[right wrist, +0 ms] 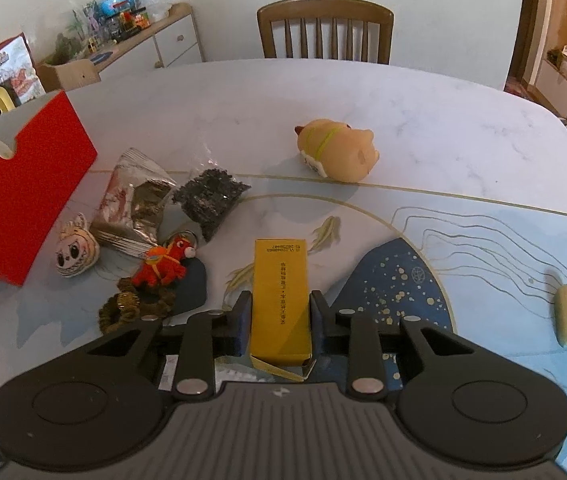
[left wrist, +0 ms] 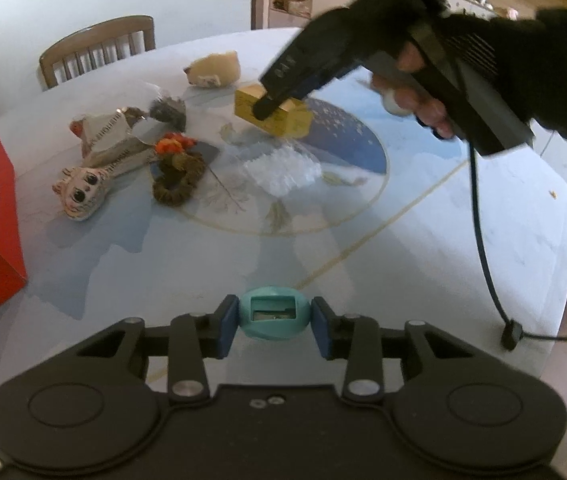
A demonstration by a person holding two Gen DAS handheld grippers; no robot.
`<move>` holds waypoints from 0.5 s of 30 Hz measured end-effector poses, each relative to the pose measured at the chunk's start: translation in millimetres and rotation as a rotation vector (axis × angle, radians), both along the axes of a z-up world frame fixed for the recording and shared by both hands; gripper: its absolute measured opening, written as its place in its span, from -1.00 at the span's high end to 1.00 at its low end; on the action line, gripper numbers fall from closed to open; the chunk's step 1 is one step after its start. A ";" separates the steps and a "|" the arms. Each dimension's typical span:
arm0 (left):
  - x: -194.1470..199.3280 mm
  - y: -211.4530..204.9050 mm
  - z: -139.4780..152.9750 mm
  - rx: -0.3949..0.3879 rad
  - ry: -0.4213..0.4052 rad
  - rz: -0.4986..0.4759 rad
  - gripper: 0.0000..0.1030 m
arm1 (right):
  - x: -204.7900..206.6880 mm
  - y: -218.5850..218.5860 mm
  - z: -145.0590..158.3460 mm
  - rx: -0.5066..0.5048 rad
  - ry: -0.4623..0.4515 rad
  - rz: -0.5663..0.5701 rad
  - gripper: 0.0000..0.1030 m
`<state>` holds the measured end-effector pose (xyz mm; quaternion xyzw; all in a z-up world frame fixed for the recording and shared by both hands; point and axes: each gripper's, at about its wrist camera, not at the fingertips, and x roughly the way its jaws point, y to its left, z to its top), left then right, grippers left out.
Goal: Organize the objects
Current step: 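Carry the teal case and yellow box over the cardboard box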
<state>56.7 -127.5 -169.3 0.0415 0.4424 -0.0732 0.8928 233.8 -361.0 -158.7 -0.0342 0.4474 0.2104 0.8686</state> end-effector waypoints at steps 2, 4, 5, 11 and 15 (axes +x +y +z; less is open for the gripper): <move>2.2 5.0 5.8 -0.016 -0.009 0.016 0.27 | -4.5 -1.1 5.9 0.009 -0.006 -0.004 0.45; 4.0 10.6 11.2 -0.026 -0.017 0.033 0.27 | -8.1 -2.2 12.1 0.019 -0.008 -0.004 0.45; 5.1 13.1 13.8 -0.031 -0.020 0.039 0.27 | -10.4 -1.9 16.0 0.020 -0.013 -0.002 0.45; 8.8 29.4 33.3 -0.033 -0.047 0.081 0.27 | -25.1 -0.2 40.8 0.038 -0.038 0.031 0.45; 9.7 41.3 47.9 -0.028 -0.067 0.121 0.27 | -36.4 3.7 59.9 0.056 -0.056 0.051 0.45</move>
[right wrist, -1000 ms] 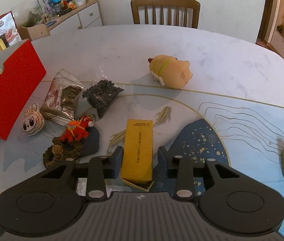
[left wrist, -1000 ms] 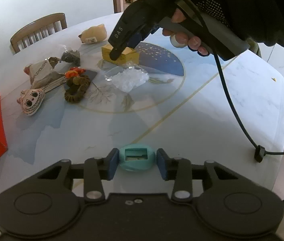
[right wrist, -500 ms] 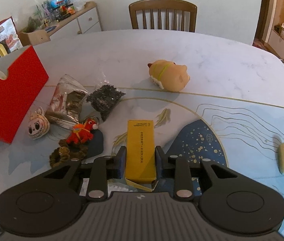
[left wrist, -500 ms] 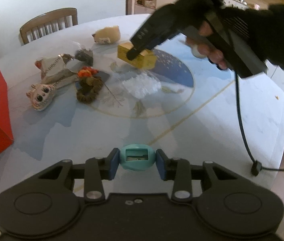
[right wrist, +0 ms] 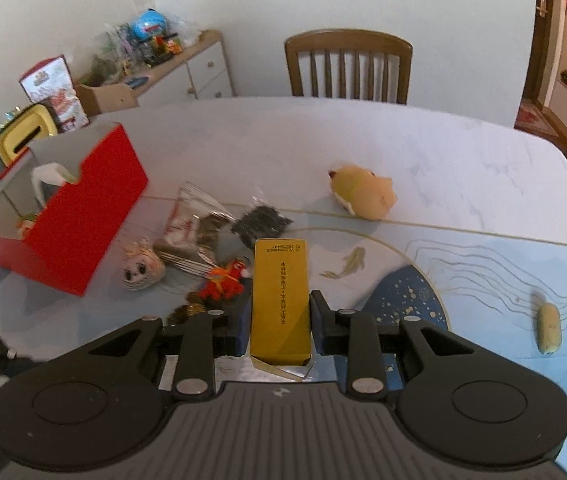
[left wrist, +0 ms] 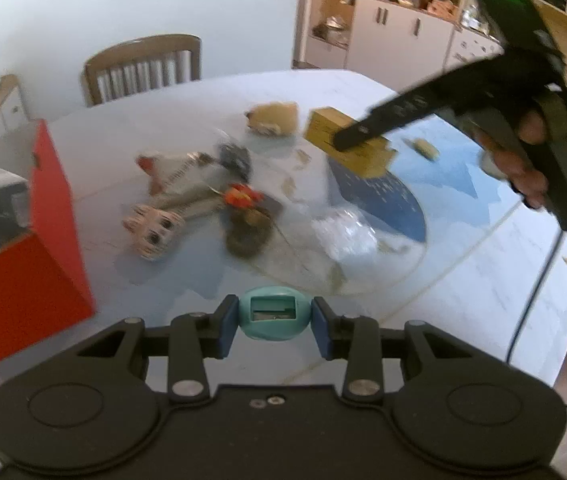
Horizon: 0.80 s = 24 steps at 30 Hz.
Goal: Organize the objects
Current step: 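Carry the teal case and yellow box over the cardboard box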
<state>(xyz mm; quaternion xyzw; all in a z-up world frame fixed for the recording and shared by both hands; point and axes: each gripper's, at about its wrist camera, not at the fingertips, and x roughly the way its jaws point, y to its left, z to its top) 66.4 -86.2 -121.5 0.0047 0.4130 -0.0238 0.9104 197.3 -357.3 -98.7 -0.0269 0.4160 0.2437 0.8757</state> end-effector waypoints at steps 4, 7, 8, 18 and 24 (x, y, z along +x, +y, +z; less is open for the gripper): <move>-0.1 15.7 16.1 0.001 -0.024 0.040 0.27 | -10.1 7.2 16.8 0.015 -0.010 0.022 0.45; -0.3 29.0 29.2 0.007 -0.048 0.068 0.27 | -17.2 15.7 29.3 0.031 -0.022 0.039 0.45; -0.7 33.6 33.1 0.006 -0.053 0.077 0.27 | -19.3 19.3 33.2 0.037 -0.024 0.042 0.45; -11.6 88.1 76.6 0.010 -0.121 0.148 0.27 | -38.4 67.0 68.0 0.068 -0.050 0.092 0.45; -20.3 123.2 98.0 0.023 -0.140 0.181 0.27 | -48.0 101.7 86.7 0.075 -0.074 0.123 0.45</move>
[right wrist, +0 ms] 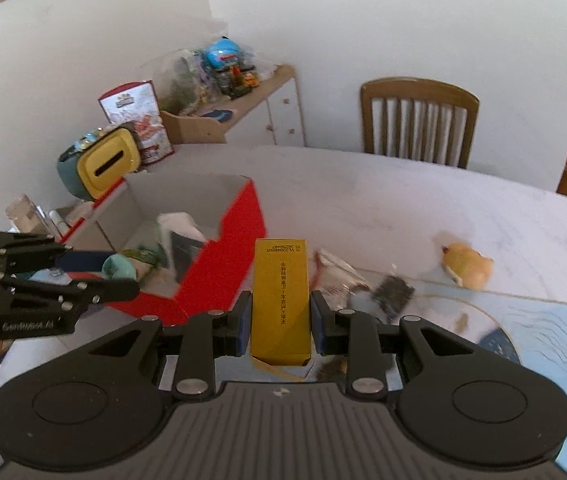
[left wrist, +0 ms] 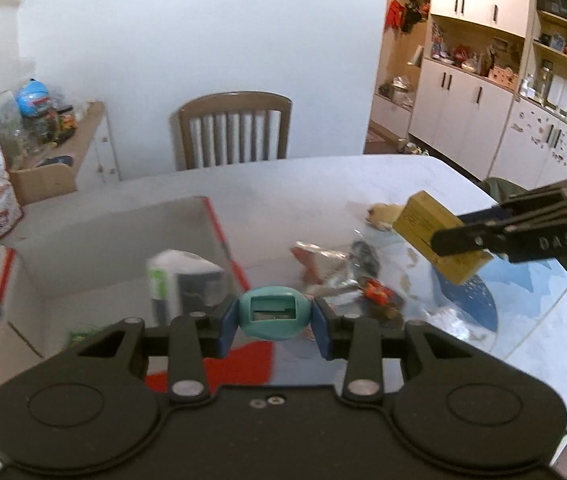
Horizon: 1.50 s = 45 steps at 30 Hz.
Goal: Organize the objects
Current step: 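Carry the teal case and yellow box over the cardboard box, then lower into the box and open the left gripper while the right releases the yellow box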
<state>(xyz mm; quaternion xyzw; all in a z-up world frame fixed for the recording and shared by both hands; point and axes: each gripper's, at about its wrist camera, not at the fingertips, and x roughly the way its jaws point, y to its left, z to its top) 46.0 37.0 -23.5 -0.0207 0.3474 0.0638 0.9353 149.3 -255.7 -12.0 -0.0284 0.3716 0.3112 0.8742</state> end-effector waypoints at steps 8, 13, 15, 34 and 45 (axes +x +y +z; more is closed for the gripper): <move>-10.9 48.3 15.9 -0.011 -0.006 0.056 0.27 | -11.1 49.1 15.6 0.011 -0.021 0.041 0.45; -15.2 77.2 18.0 -0.025 0.009 0.096 0.27 | -15.9 81.4 17.4 0.007 -0.023 0.066 0.45; -16.3 88.4 17.4 -0.033 0.015 0.110 0.27 | -17.0 95.2 17.0 0.005 -0.022 0.076 0.45; 13.2 173.0 -7.3 -0.019 0.103 0.194 0.27 | 2.6 209.8 -19.2 -0.047 0.033 0.139 0.45; 48.4 200.8 -36.6 -0.027 0.170 0.201 0.27 | 23.3 258.2 -53.3 -0.128 0.069 0.185 0.44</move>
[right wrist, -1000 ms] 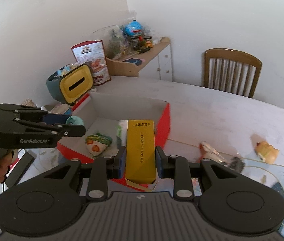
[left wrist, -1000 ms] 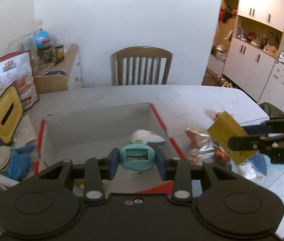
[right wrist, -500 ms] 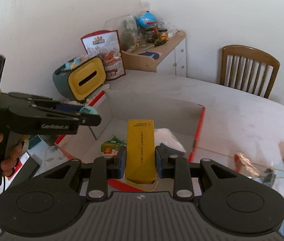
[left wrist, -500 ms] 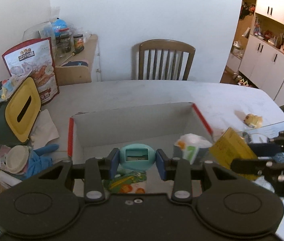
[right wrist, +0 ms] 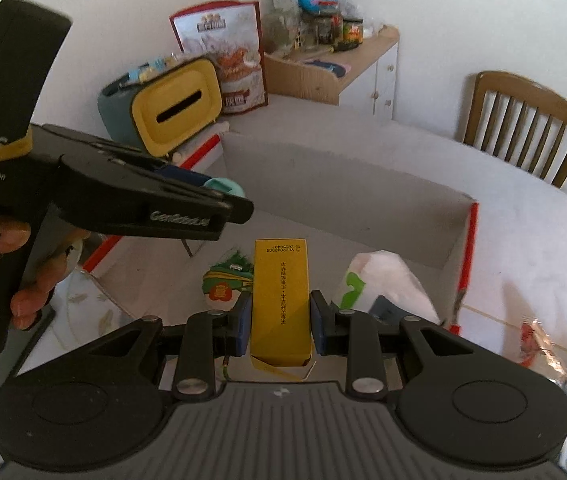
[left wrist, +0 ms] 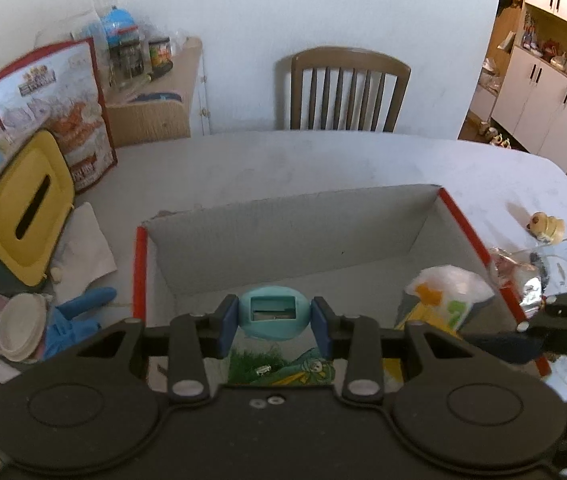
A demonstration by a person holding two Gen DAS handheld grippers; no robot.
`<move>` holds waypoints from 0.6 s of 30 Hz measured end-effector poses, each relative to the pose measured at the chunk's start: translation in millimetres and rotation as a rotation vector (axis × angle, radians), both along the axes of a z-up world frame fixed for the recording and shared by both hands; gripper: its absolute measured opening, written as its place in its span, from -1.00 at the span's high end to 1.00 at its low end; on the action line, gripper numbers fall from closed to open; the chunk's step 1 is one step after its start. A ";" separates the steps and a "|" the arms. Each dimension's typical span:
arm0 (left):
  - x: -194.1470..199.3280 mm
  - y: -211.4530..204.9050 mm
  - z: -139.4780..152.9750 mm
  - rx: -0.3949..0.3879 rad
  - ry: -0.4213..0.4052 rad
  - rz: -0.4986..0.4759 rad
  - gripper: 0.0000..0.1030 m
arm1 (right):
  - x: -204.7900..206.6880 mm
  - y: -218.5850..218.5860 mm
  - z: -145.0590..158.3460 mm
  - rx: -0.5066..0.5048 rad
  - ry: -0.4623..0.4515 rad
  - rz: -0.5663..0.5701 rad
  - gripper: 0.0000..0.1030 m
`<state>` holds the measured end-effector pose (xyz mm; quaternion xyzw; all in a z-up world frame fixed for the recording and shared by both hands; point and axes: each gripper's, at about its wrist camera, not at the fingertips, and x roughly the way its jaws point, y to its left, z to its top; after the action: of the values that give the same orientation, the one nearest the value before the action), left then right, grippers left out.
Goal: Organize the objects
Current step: 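Lower into the box and open the left gripper while the right releases the yellow box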
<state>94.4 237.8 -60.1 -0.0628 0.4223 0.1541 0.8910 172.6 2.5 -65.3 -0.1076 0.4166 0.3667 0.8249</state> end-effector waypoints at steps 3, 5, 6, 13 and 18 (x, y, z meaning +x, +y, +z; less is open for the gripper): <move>9.5 4.0 -9.2 -0.002 0.020 -0.005 0.27 | 6.6 9.3 -11.1 -0.023 0.019 0.008 0.44; 14.6 6.4 -14.4 -0.017 0.030 -0.006 0.28 | 8.7 14.0 -19.0 -0.038 0.032 0.016 0.44; 17.7 7.4 -17.5 -0.022 0.038 -0.009 0.28 | 9.1 16.5 -22.8 -0.047 0.035 0.020 0.44; 38.8 13.5 -39.3 -0.042 0.121 -0.024 0.28 | 12.6 33.4 -42.3 -0.099 0.077 0.053 0.44; 52.0 17.5 -56.2 -0.062 0.212 -0.031 0.28 | 22.1 40.6 -52.3 -0.137 0.115 0.033 0.44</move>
<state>146.5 255.3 -116.3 -0.0670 0.5197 0.1328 0.8413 194.7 43.1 -117.6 -0.1495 0.4855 0.3564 0.7842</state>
